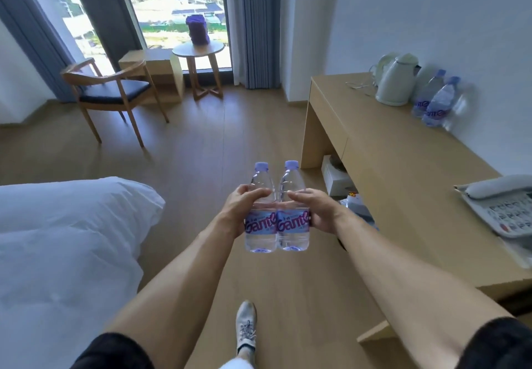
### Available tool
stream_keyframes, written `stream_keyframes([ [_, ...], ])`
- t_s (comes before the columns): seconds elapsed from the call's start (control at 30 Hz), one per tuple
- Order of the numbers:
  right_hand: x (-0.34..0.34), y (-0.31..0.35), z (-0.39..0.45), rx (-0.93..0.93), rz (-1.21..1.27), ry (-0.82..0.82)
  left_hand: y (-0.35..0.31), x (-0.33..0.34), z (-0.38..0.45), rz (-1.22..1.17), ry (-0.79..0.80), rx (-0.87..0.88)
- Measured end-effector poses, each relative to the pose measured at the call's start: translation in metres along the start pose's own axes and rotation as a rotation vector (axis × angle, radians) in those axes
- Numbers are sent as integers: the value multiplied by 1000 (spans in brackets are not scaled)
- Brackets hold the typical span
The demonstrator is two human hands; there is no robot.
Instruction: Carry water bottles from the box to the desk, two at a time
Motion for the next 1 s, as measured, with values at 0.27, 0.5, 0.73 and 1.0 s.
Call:
stream_keyframes([
  [0.27,-46,76,118,-47,78,-178,-86,9,163,60,166,-22],
  [0.5,-88,129,164,-102,176,-327,-145,50,264,124,335,-32],
  [0.73,-164,161,201,-156,218,-461,-173,118,351,168,435,-25],
  [1.0,-272,191,252,-170,251,-599,-204,212,442,238,468,-8],
])
Point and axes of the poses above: each hand's wrist, its own z-axis towards the middle knuckle, its own x-axis out of the palm, y = z × x, the point moved 1 cm from there along z, towards the middle knuckle, and after that the axes turned 3 degrees about z, right-handed, at the moved point
